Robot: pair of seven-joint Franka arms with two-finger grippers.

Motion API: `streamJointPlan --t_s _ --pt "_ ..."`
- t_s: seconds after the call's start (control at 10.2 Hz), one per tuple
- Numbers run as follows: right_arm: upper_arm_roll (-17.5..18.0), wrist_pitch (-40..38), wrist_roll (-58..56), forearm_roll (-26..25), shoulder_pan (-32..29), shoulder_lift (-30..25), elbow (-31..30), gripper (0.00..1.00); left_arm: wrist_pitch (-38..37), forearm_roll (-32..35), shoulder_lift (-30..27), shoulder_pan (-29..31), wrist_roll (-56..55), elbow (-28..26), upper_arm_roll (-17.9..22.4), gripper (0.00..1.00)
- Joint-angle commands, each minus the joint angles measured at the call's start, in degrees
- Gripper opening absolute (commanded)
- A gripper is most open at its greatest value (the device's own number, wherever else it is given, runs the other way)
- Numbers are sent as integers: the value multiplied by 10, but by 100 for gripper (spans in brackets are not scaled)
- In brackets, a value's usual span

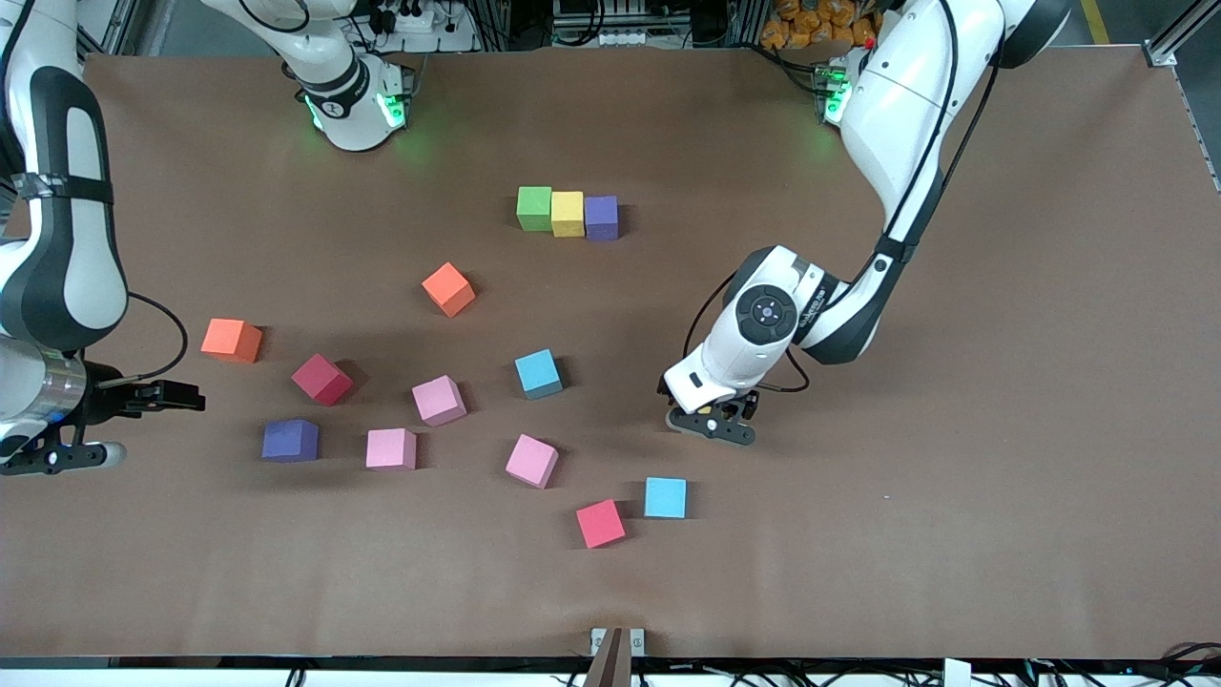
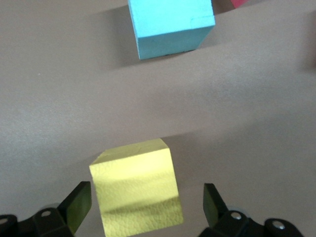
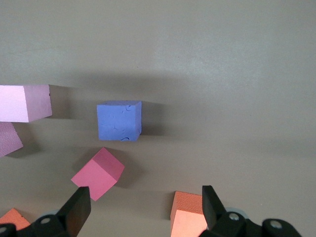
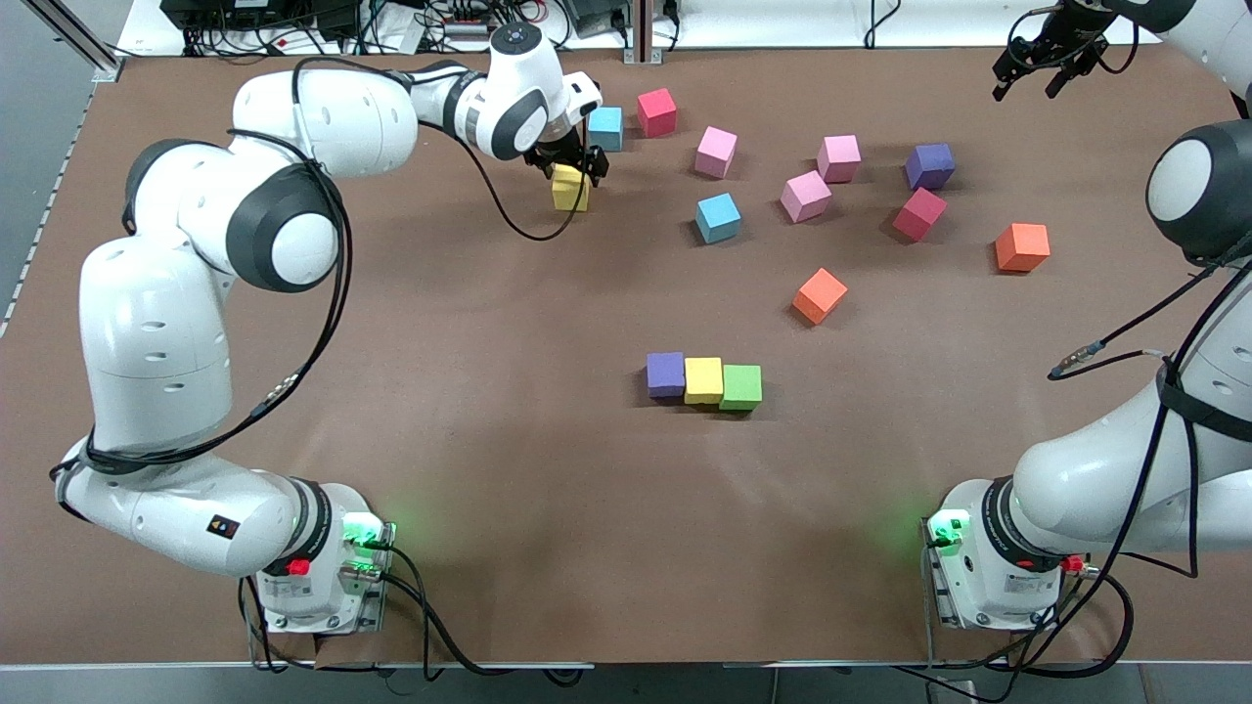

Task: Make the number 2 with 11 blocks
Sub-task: 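Close the left gripper on the yellow cube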

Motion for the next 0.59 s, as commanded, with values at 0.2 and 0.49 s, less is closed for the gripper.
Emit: streamJointPlan --t_s 0.2,0.49 --pt "6 0 -11 11 -9 2 3 100 32 6 11 2 35 8 16 100" --pt "6 0 -11 11 -9 3 3 100 34 -37 14 -5 -11 13 16 100"
